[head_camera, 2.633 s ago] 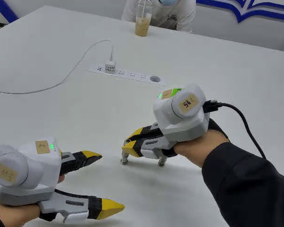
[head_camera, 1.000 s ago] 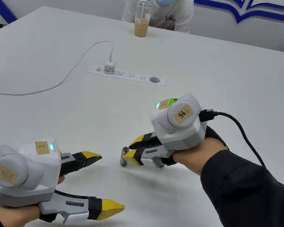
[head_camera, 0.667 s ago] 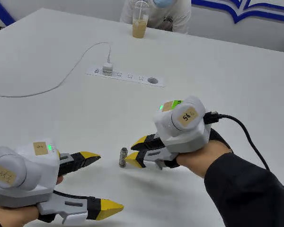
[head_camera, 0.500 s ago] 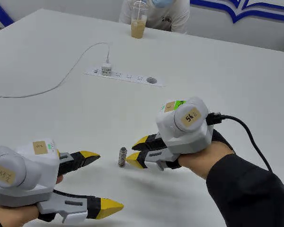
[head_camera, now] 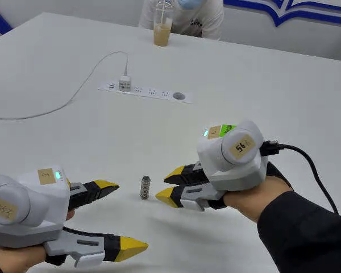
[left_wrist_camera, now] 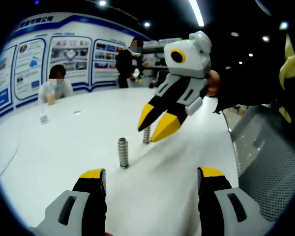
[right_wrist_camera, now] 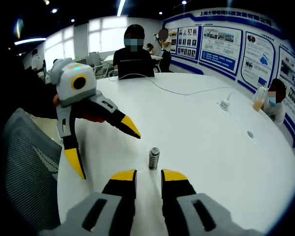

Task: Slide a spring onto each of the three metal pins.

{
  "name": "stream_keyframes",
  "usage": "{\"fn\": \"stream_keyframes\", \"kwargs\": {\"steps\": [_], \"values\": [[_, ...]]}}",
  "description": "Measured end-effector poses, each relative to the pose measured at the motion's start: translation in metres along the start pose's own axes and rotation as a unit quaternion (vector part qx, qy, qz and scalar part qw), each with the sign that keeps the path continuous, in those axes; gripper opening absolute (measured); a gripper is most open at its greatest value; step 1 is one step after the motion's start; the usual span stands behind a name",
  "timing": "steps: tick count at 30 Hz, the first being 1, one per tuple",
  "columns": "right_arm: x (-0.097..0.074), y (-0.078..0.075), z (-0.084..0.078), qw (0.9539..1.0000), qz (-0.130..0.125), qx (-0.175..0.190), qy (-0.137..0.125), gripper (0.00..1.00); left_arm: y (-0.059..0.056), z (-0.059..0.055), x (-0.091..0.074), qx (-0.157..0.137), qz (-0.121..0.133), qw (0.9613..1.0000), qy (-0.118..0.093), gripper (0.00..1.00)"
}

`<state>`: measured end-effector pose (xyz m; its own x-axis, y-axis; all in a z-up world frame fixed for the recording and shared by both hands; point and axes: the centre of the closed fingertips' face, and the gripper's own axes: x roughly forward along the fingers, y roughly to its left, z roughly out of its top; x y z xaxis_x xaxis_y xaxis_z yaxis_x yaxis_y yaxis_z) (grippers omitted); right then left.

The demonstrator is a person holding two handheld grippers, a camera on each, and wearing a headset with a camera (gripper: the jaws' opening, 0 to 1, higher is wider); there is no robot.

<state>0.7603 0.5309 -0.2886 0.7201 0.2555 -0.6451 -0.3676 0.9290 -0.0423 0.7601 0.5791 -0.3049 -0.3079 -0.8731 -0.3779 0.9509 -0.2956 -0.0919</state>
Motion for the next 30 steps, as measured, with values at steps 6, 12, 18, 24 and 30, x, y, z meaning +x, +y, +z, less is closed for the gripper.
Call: {"fn": "stream_keyframes", "kwargs": {"steps": [6,12,18,24,30], "values": [[-0.010,0.001,-0.005,1.0000,-0.007,0.004,-0.004,0.21,-0.001,0.001,0.000,0.000,0.000,1.0000,0.001,0.77],[-0.019,0.002,-0.012,0.9998,-0.014,0.011,-0.007,0.21,-0.002,0.002,0.000,0.002,0.000,1.0000,0.001,0.78],[-0.029,0.002,-0.018,0.9995,-0.021,0.020,-0.012,0.22,-0.002,0.003,0.000,0.003,0.001,1.0000,0.001,0.78],[-0.041,-0.003,-0.028,0.9989,-0.034,0.031,-0.013,0.22,-0.003,0.004,0.000,0.003,0.000,1.0000,0.002,0.78],[-0.052,-0.007,-0.036,0.9980,-0.045,0.041,-0.016,0.22,-0.003,0.006,0.000,0.005,0.001,1.0000,0.002,0.78]]}}
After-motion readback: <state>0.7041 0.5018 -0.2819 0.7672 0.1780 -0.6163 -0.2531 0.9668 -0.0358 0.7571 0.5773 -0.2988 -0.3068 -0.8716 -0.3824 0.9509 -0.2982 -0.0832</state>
